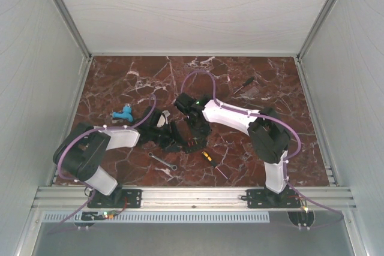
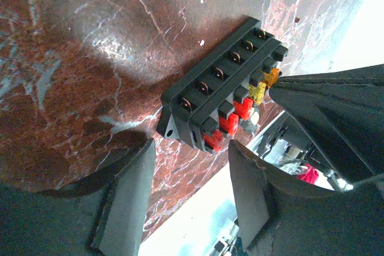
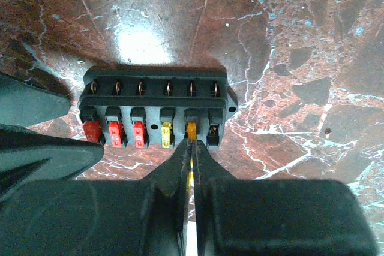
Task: Snap on the fuse box
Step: Install the fuse at the fuse box base.
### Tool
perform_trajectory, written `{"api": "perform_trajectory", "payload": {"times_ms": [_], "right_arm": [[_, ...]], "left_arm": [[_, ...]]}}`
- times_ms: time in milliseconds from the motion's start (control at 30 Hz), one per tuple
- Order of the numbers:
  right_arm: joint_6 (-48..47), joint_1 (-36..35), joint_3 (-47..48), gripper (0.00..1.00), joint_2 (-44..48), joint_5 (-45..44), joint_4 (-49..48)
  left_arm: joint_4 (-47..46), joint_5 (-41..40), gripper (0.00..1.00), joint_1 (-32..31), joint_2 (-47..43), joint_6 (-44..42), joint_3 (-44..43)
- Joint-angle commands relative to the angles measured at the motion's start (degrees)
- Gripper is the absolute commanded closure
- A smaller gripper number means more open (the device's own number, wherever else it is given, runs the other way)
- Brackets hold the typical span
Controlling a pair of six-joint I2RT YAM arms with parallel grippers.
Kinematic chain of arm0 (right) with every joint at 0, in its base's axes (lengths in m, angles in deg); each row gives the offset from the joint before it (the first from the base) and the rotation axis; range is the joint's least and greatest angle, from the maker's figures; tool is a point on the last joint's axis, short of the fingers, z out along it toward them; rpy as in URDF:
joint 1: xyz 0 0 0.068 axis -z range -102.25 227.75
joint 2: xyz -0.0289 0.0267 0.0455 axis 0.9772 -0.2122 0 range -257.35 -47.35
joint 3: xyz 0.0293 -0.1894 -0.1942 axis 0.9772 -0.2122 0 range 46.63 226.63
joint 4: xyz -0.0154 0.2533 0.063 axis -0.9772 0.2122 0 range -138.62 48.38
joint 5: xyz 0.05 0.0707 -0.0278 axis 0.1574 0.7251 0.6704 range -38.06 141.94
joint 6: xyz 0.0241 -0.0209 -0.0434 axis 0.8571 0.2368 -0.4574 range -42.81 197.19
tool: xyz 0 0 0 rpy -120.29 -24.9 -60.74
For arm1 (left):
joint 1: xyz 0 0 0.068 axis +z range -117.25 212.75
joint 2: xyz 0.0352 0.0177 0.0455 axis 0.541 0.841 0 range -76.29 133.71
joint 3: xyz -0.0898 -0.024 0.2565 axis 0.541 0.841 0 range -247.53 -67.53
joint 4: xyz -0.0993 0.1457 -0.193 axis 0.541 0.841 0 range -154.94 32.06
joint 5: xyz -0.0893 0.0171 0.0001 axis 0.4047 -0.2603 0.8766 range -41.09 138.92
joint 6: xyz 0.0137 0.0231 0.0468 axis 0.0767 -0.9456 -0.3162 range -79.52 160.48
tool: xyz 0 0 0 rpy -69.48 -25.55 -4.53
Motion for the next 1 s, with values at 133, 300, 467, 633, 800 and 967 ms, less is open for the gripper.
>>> {"api": "perform_trajectory", "payload": {"times_ms": [133,300,467,633,800,967], "right_arm": [[0.21,0.16,-1.99,1.0,-4.72,1.8,0.95],[-0.64,-0.01,-3.69,1.0,-8.29,2.76,1.71],[-1.45,-0.77,-5.39,1.0,-13.38,1.87,1.54],[-2.1,-1.57,-6.0,1.0,-17.52,3.1,-0.02],[-2.85,-1.55,-6.26,1.0,-12.73,2.08,-1.26],[-3.05,-0.34,-4.68,0.97,2.04,2.59,-3.58]], "left_arm": [[-0.12,0.56,0.48,-0.35,0.29,-0.4,-0.98],[-0.43,0.67,0.48,-0.35,0.61,-0.22,-0.81],[-0.7,0.68,0.48,-0.33,0.87,-0.23,-0.63],[-1.0,0.74,0.48,-0.34,1.21,-0.32,-0.5],[0.1,0.38,0.48,-0.29,0.56,-0.66,-0.73],[4.32,-1.99,0.48,-0.33,-1.16,-2.13,-2.12]]}}
